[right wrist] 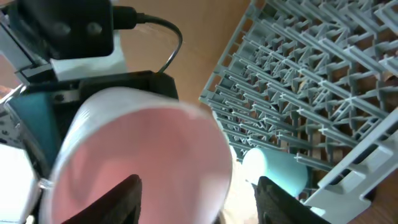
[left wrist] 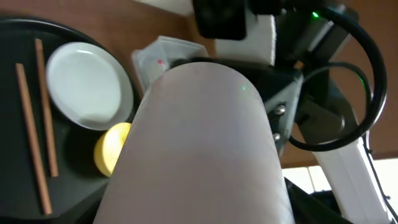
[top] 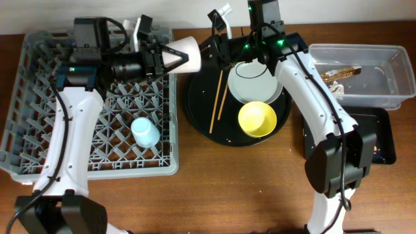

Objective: Sort waste into correct bins and load items into the dishwasher rack
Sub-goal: 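Place the pink cup into the dish rack with the left gripper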

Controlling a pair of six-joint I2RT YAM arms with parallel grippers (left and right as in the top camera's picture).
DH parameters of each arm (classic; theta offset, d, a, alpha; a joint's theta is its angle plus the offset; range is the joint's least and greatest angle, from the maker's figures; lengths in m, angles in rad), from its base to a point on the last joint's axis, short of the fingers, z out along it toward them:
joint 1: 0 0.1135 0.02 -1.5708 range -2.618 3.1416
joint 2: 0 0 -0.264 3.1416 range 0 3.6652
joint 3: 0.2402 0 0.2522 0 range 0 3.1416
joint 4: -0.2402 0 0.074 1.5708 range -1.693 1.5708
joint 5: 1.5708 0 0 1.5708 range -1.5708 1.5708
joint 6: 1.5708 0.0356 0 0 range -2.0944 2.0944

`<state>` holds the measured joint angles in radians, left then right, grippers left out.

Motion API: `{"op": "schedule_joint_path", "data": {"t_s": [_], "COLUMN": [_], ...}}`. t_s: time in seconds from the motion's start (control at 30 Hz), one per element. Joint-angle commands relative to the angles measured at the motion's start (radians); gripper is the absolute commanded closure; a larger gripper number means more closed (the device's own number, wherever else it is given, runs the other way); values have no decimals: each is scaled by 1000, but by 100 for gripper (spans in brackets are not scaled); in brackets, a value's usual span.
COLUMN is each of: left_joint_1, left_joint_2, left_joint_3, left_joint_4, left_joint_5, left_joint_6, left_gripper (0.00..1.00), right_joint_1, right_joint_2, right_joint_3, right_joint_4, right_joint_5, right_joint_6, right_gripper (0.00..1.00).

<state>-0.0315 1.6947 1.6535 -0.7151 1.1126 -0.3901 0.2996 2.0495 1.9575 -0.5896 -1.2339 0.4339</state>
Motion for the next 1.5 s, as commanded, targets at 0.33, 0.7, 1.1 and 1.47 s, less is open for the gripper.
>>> {"op": "schedule_joint_path", "data": {"t_s": [0.33, 0.7, 1.1, 1.47], "left_joint_1": [-76, -208, -208, -287], "left_joint_2": [-19, 135, 273, 267], "left_joint_3": [36, 34, 36, 464], "left_joint_4": [-399, -438, -470, -629], "left_joint_5": [-980, -1267, -1266, -1018], "left_joint_6": [119, 119, 118, 202], "left_gripper": [40, 40, 1, 1], "right_joint_1": [-154, -154, -154, -261], "right_joint_2": [6, 6, 6, -349], "right_joint_3": [4, 4, 5, 87], "right_joint_4": [-550, -696, -705, -849], "right_joint_5": [364, 487, 487, 784], "right_joint_6": [-314, -387, -397, -309], "right_gripper": [34, 34, 34, 29]}}
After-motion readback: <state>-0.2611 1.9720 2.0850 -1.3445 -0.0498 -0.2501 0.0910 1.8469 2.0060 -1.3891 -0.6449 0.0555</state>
